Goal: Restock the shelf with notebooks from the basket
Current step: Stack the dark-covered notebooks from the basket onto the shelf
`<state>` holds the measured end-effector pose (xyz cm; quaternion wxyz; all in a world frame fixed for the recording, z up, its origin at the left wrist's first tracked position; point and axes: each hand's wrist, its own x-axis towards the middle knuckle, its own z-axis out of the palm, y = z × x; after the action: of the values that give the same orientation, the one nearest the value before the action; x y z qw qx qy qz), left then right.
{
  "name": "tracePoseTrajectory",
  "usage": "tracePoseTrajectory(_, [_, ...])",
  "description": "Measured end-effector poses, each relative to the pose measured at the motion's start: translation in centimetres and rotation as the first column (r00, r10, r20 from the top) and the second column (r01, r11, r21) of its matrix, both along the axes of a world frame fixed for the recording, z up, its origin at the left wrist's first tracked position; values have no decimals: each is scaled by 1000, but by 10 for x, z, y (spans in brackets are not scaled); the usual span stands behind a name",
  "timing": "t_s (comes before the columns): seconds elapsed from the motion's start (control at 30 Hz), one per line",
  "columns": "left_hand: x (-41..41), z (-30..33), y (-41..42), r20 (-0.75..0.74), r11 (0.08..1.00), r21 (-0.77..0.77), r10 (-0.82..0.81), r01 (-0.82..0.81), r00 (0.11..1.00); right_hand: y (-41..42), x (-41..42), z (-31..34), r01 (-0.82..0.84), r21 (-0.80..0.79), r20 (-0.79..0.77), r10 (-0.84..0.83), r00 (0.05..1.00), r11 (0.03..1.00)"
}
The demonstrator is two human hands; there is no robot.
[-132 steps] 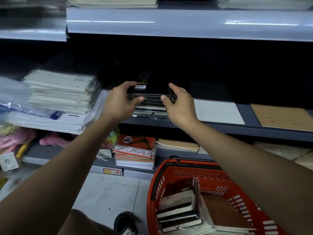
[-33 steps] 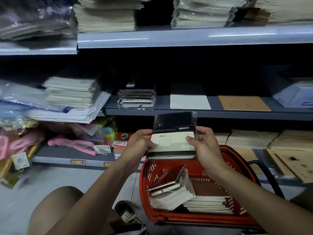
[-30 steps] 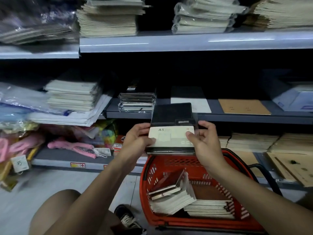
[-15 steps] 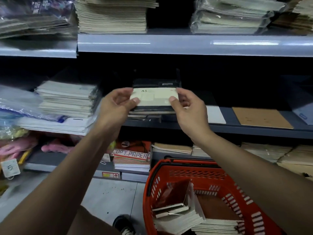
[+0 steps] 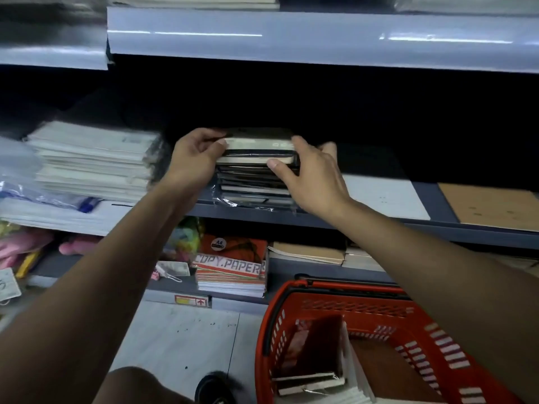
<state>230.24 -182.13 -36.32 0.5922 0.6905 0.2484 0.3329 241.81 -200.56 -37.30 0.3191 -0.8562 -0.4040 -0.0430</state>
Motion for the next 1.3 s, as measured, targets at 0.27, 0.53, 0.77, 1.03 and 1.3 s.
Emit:
tracePoseTrajectory(0.27, [-10,-8,-4,-50,997,8,-79,80,996,3,-2,-5,123,-59,178,-110,978,991])
tracePoseTrajectory(0.53, [-16,-7,-19,-186,927,374,67,8,980,-6,-6,-1,63,-58,124,-55,991,996])
tracePoseTrajectory(0.77, [-31,-12,-38,-244,849,524,227,-68,943,-42,-19,-10,76,-47,83,-72,994,996])
tracePoseTrajectory(1.03, [-61,-12,-60,-253,741,661,365,-116,896,-89,-45,-16,69,-82,60,-64,996,994])
tracePoseTrajectory(1.3, [-93,-24,-118,-277,805,592,223,-16,935,-137,-67,-32,95,-152,19,-94,995,984])
